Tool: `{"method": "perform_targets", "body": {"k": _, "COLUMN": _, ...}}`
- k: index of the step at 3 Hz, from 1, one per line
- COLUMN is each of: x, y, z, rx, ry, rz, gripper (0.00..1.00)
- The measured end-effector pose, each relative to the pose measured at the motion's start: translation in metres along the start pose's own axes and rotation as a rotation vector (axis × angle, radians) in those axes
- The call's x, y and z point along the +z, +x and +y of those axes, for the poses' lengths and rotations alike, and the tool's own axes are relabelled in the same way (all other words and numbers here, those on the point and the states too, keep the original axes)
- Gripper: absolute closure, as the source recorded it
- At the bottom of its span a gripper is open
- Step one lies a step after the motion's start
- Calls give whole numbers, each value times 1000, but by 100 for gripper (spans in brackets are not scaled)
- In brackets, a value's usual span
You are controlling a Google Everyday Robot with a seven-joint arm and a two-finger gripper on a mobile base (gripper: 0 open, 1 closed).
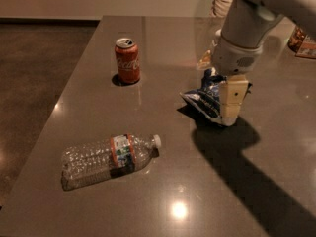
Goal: Move blue chip bag near water bottle
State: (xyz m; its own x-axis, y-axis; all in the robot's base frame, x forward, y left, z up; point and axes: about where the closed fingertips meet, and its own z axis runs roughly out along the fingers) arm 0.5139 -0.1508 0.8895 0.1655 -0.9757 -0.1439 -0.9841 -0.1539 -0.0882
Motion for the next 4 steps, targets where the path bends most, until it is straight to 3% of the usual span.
{"method": "perform_targets", "body": {"k": 1, "x": 16, "y": -1, "z": -5, "rx": -27, "ry": -35, "rz": 7, "gripper": 0}}
{"method": "perform_targets", "body": {"k": 2, "x": 26, "y": 2, "z": -7, "rx": -34, "ry": -50, "rz": 9, "gripper": 13}}
{"method": "perform_targets", "body": {"k": 4, "x": 16, "y": -4, "z": 0, "rx": -45, "ry": -41, "rz": 12, "gripper": 60}}
